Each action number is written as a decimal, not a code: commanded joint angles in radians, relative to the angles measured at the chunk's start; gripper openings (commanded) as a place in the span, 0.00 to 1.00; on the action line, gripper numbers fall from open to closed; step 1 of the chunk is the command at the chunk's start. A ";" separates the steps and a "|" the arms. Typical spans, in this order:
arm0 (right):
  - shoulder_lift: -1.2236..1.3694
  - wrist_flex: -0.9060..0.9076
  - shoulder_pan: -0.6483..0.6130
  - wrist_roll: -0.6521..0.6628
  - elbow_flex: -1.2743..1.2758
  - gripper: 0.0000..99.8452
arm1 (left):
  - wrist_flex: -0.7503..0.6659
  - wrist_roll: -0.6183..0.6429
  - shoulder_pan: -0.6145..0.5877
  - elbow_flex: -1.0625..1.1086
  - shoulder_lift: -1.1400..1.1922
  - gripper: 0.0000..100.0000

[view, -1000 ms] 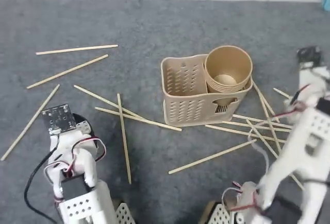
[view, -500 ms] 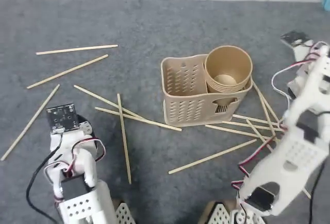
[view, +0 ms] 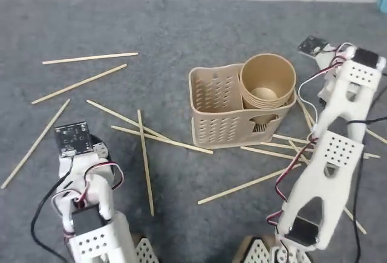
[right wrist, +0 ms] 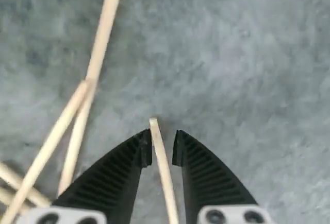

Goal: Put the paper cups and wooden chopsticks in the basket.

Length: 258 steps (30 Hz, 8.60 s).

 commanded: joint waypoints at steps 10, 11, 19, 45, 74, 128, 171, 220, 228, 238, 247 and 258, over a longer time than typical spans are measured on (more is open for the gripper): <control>0.113 0.012 -0.016 0.064 -0.155 0.10 | 0.006 -0.011 -0.005 -0.004 0.009 0.01; 0.113 0.012 -0.015 0.064 -0.155 0.10 | 0.006 -0.011 -0.005 -0.004 0.009 0.01; 0.064 0.120 0.007 0.112 -0.218 0.10 | 0.006 -0.011 -0.005 -0.004 0.009 0.01; -0.091 0.119 0.122 -0.095 -0.388 0.01 | 0.005 -0.012 -0.009 -0.004 0.009 0.01; -1.190 0.124 0.150 -0.845 0.425 0.01 | 0.003 -0.012 -0.009 -0.004 0.008 0.01; -1.497 -0.453 -0.650 -1.452 0.818 0.01 | 0.006 -0.012 -0.012 -0.004 0.008 0.01; -2.175 -0.401 -0.693 -1.208 1.648 0.10 | 0.006 -0.012 -0.012 -0.004 0.008 0.01; -0.964 -0.823 -0.008 -0.832 1.439 0.10 | 0.006 -0.012 -0.009 -0.004 0.009 0.01; -0.803 -0.757 -0.097 -0.841 1.313 0.10 | 0.005 -0.012 -0.006 -0.004 0.009 0.01; -0.671 -0.834 -0.110 -0.839 1.309 0.10 | 0.000 -0.012 -0.006 -0.004 0.009 0.01; -0.668 -0.822 -0.105 -0.832 1.304 0.04 | 0.002 -0.012 -0.006 -0.004 0.009 0.01; -0.789 -0.739 0.002 -0.839 1.304 0.01 | 0.002 -0.012 -0.006 -0.004 0.009 0.01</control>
